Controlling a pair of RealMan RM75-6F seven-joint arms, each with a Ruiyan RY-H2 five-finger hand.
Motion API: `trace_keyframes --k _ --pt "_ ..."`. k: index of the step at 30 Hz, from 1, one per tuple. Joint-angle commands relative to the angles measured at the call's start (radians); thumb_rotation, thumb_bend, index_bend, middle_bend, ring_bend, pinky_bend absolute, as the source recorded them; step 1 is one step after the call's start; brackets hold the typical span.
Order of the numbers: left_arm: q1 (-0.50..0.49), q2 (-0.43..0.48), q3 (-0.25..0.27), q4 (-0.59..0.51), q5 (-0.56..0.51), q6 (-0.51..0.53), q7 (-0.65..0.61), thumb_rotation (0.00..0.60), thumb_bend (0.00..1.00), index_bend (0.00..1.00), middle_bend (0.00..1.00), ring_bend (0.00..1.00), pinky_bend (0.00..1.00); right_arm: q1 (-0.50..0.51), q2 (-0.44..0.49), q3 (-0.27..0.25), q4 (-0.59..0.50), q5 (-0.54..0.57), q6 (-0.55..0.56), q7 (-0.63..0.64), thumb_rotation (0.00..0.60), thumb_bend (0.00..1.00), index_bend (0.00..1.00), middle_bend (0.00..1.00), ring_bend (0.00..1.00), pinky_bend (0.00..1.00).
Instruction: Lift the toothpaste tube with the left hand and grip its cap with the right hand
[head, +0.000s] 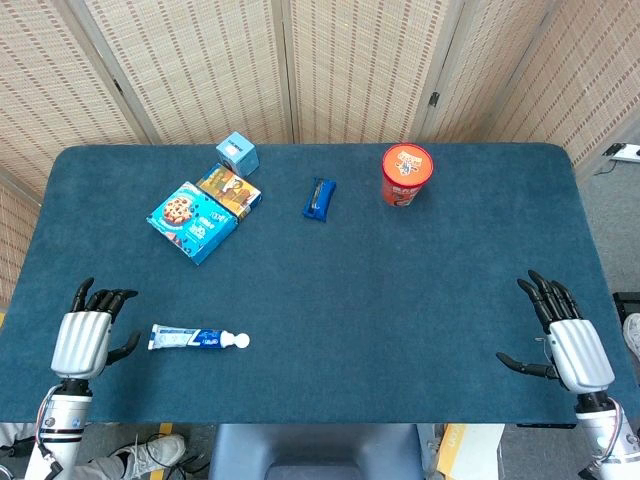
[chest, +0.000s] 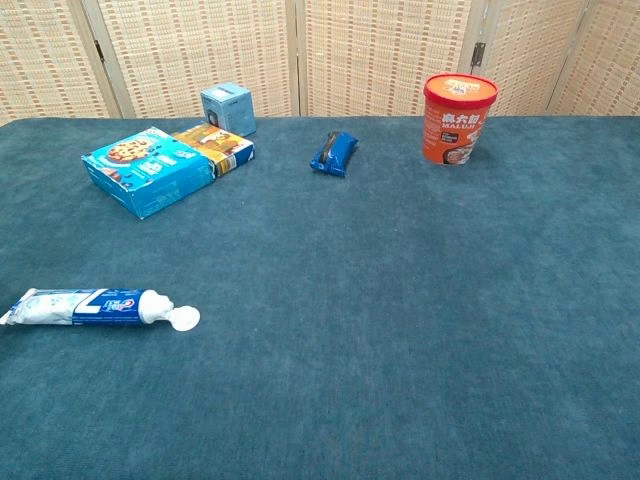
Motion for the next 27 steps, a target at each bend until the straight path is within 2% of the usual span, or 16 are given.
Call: trace_keyframes --k 1,8,18,27 --pt "-0.010 -0.001 0.008 -0.003 0.003 -0.023 -0.008 0.600 0.32 0.28 0.35 0.28 0.11 0.000 0.002 0.001 0.002 -0.001 0.001 0.003 0.505 0.07 0.00 0.00 0.00 0.00" --pt "-0.053 -0.023 0.030 0.020 -0.009 -0.118 -0.006 0.600 0.29 0.27 0.35 0.28 0.11 0.003 0.006 0.003 0.004 -0.005 0.001 0.009 0.505 0.07 0.00 0.00 0.00 0.00" --pt "-0.111 -0.116 0.057 0.093 -0.062 -0.234 0.058 0.600 0.29 0.27 0.35 0.29 0.11 -0.001 0.007 0.001 0.003 -0.002 0.003 0.013 0.504 0.07 0.00 0.00 0.00 0.00" --pt "-0.124 -0.195 0.053 0.172 -0.145 -0.249 0.132 0.600 0.29 0.31 0.35 0.33 0.13 -0.005 0.007 0.001 0.007 0.000 0.005 0.020 0.505 0.07 0.00 0.00 0.00 0.00"
